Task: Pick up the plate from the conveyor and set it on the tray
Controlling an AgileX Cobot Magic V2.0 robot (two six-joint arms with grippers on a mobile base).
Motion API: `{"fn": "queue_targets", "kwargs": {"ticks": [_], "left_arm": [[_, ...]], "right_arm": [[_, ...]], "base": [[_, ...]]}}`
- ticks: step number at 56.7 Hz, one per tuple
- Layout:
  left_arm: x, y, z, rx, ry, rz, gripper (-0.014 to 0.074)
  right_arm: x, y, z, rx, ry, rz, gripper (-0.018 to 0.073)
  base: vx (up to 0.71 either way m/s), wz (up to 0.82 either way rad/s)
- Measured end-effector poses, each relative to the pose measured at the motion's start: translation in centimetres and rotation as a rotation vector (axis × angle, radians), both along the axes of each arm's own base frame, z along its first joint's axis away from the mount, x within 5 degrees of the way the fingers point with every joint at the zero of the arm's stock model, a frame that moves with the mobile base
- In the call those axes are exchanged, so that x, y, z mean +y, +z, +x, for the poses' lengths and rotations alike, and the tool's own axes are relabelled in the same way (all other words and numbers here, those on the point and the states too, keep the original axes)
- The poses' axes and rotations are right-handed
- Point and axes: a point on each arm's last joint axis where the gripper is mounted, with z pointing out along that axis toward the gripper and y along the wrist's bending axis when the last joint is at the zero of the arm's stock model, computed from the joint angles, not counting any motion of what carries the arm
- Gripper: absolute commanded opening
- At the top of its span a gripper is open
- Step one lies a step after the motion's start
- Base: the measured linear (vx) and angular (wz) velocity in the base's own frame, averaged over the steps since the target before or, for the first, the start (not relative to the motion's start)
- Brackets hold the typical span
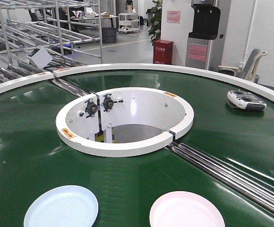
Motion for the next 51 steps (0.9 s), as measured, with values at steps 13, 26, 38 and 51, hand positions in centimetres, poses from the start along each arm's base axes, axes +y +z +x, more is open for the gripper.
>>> {"fn": "queue_targets", "kwargs": {"ticks": [13, 26, 38, 51], "left_arm": [[0.0, 0.0, 0.0, 0.0, 0.0, 0.0, -0.0006], [0.0, 0.0, 0.0, 0.0, 0.0, 0.0, -0.0006], [0.0, 0.0, 0.0, 0.0, 0.0, 0.0, -0.0006], [0.2, 1.2, 0.0, -0.134, 0.018, -0.01, -0.0006]], "right_arm": [[0.0, 0.0, 0.0, 0.0, 0.0, 0.0, -0.0009], [0.0, 0.0, 0.0, 0.0, 0.0, 0.0, -0.0009], [0.0, 0.0, 0.0, 0.0, 0.0, 0.0, -0.0009], [0.1, 0.9, 0.0, -0.099, 0.009, -0.003, -0.0009]], "base": [[0.0, 0.0], [0.0, 0.0], [0.0, 0.0], [0.0, 0.0]]}}
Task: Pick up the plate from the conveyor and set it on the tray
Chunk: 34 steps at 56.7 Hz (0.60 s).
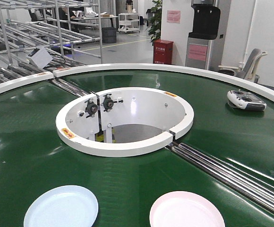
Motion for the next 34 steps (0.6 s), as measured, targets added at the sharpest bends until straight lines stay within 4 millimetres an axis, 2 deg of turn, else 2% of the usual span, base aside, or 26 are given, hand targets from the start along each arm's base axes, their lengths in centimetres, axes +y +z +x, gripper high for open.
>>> {"fn": "queue_targets", "kwargs": {"ticks": [5, 10, 14, 17, 20, 21, 26, 29, 31, 34], "left_arm": [[0.2, 1.1, -0.1, -0.119, 0.015, -0.02, -0.0006], [0.4, 2.4, -0.5, -0.271, 0.024, -0.122, -0.0006], [0.6, 3.6, -0.8, -0.312, 0.016, -0.191, -0.0006], [0.5, 5.4, -1.2, -0.337, 0.004, -0.211, -0.0006], [0.5, 8.2, -1.8, -0.376, -0.006, -0.21, -0.0006], [0.5, 9.4, -2.1, -0.396, -0.007, -0.205, -0.0006], [0.5, 14.4, -2.3, -0.432, -0.007, -0.168, -0.0006], [0.4, 17.6, -1.7, -0.43, -0.005, -0.144, -0.0006], [0.2, 19.9, -0.6, -0.405, -0.006, -0.127, -0.0006], [0.1, 21.6, 1.0, -0.359, -0.009, -0.115, -0.0006]], "right_arm": [[0.1, 1.1, -0.1, -0.116, 0.011, -0.004, -0.0009], [0.2, 2.2, -0.3, -0.241, 0.022, -0.009, -0.0009], [0.2, 3.1, -0.5, -0.28, 0.024, -0.01, -0.0009], [0.2, 5.2, -1.0, -0.32, 0.021, -0.012, -0.0009], [0.2, 7.7, -1.5, -0.352, 0.017, -0.013, -0.0009], [0.2, 9.3, -1.9, -0.373, 0.015, -0.014, -0.0009], [0.1, 14.4, -2.1, -0.392, 0.01, -0.014, -0.0009], [0.1, 17.5, -1.4, -0.381, 0.006, -0.013, -0.0009], [0.0, 19.3, -0.1, -0.348, 0.005, -0.011, -0.0009], [0.0, 21.2, 1.3, -0.324, 0.003, -0.01, -0.0009]], "base": [[0.0, 0.0], [0.0, 0.0], [0.0, 0.0], [0.0, 0.0], [0.0, -0.01], [0.0, -0.01], [0.0, 0.0], [0.0, 0.0], [0.0, 0.0], [0.0, 0.0]]}}
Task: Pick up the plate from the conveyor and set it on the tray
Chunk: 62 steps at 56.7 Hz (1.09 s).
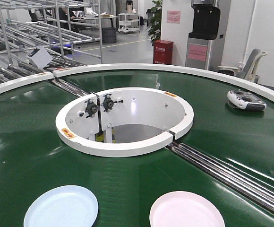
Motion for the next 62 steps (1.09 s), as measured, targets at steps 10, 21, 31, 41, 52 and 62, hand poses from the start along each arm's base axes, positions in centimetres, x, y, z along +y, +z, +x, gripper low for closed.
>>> {"fn": "queue_targets", "kwargs": {"ticks": [10, 21, 31, 41, 52, 62], "left_arm": [[-0.6, 1.3, 7.1, 0.205, -0.011, 0.022, -0.0006], [-0.8, -0.6, 11.7, 0.32, -0.006, 0.027, -0.0003], [-0.9, -1.3, 13.0, 0.355, -0.004, 0.029, 0.0052], [-0.9, -1.2, 12.9, 0.351, -0.004, 0.029, 0.0205], [-0.9, -1.2, 13.0, 0.353, -0.004, 0.029, 0.0427], [-0.9, -1.3, 13.0, 0.355, -0.005, 0.029, 0.0465]], "right_arm": [[-0.2, 1.0, 7.1, 0.157, 0.001, 0.004, -0.0009], [-0.3, -1.3, 12.4, 0.267, 0.008, 0.008, -0.0007], [-0.3, -2.7, 14.2, 0.343, 0.007, 0.011, 0.007], [-0.4, -2.8, 14.3, 0.349, 0.006, 0.011, 0.0306], [-0.4, -2.8, 14.3, 0.352, 0.006, 0.011, 0.0584], [-0.4, -2.9, 14.3, 0.354, 0.009, 0.035, 0.0612]], "base": [[0.0, 0.0], [0.0, 0.0], [0.0, 0.0], [0.0, 0.0], [0.0, 0.0], [0.0, 0.0]]}}
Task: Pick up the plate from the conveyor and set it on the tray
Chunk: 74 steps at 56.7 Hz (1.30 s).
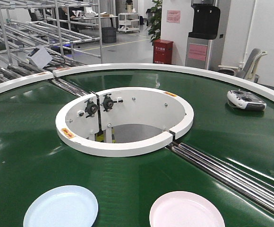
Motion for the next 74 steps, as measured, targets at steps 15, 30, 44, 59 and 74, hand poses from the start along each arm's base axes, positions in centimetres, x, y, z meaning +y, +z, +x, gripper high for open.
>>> {"fn": "queue_targets", "kwargs": {"ticks": [15, 30, 44, 59, 74], "left_arm": [[0.0, -0.1, 0.0, 0.009, -0.002, 0.001, 0.0465], [-0.1, -0.6, 0.0, 0.062, -0.013, 0.004, 0.0465], [-0.1, -0.6, 0.0, 0.069, -0.014, 0.005, 0.0465], [-0.2, -0.7, 0.0, 0.082, -0.017, 0.006, 0.0465], [-0.2, -0.8, 0.0, 0.084, -0.017, 0.006, 0.0465]], "right_arm": [[0.0, -4.4, 3.1, 0.511, -0.032, 0.166, 0.0522], [1.3, -12.0, 10.3, 1.04, 0.059, 0.21, 0.0521], [5.4, -16.2, 15.5, 1.18, 0.154, 0.211, 0.0521], [5.9, -19.4, 18.4, 1.248, 0.158, 0.261, 0.0488], [5.9, -21.6, 18.9, 1.304, 0.145, 0.261, 0.0424]], "base": [[0.0, 0.0], [0.0, 0.0], [0.0, 0.0], [0.0, 0.0], [0.0, 0.0]]}}
